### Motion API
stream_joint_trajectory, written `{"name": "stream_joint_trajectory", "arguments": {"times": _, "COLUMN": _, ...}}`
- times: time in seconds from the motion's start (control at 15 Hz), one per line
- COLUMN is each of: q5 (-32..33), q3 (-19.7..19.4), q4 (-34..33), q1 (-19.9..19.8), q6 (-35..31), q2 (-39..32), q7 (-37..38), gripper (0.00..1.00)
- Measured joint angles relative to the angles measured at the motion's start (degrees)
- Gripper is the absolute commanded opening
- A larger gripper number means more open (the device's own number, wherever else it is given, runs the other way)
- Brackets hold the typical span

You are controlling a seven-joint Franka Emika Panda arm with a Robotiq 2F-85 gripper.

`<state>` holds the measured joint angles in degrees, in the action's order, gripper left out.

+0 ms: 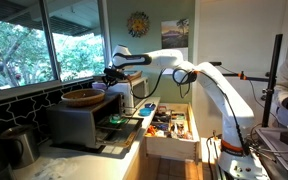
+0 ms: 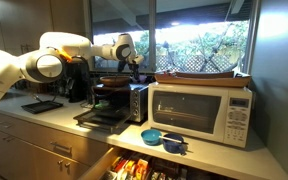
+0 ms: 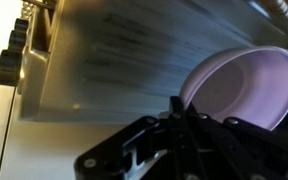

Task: Pick up the purple bowl and put it on top of the gray oven

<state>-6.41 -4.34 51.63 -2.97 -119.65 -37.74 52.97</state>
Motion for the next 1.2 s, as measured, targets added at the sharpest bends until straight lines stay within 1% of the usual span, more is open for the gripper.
{"name": "stream_joint_trajectory", "arguments": {"times": 0.13, "q5": -0.3, "q3": 0.2, "q4": -2.4, "q1": 0.0, "q6": 0.3, "q2": -2.0, "q7": 0.0, "gripper": 0.02}}
{"name": "stream_joint_trajectory", "arguments": {"times": 0.2, "q5": -0.5, "q3": 0.3, "q4": -3.6, "q1": 0.0, "q6": 0.5, "q2": -2.9, "q7": 0.0, "gripper": 0.29}}
{"name": "stream_joint_trajectory", "arguments": {"times": 0.27, "q5": -0.7, "q3": 0.4, "q4": -4.5, "q1": 0.0, "q6": 0.6, "q2": -3.7, "q7": 0.0, "gripper": 0.30}}
{"name": "stream_joint_trajectory", "arguments": {"times": 0.4, "q5": -0.8, "q3": 0.4, "q4": -6.2, "q1": 0.0, "q6": 1.0, "q2": -4.8, "q7": 0.0, "gripper": 0.44}}
{"name": "stream_joint_trajectory", "arguments": {"times": 0.67, "q5": -0.2, "q3": 0.1, "q4": -9.0, "q1": 0.0, "q6": 1.7, "q2": -4.3, "q7": -0.1, "gripper": 0.75}}
{"name": "stream_joint_trajectory", "arguments": {"times": 0.8, "q5": -0.5, "q3": 0.4, "q4": -9.6, "q1": -0.1, "q6": 1.7, "q2": -1.9, "q7": -1.8, "gripper": 0.88}}
{"name": "stream_joint_trajectory", "arguments": {"times": 0.87, "q5": -1.4, "q3": 1.1, "q4": -9.5, "q1": -0.3, "q6": 1.7, "q2": -0.1, "q7": -3.9, "gripper": 0.97}}
{"name": "stream_joint_trajectory", "arguments": {"times": 0.93, "q5": -2.9, "q3": 2.0, "q4": -9.4, "q1": -0.8, "q6": 1.7, "q2": 1.8, "q7": -6.1, "gripper": 1.00}}
{"name": "stream_joint_trajectory", "arguments": {"times": 1.2, "q5": -10.5, "q3": 5.9, "q4": -7.5, "q1": -4.0, "q6": 1.5, "q2": 9.6, "q7": -15.1, "gripper": 1.00}}
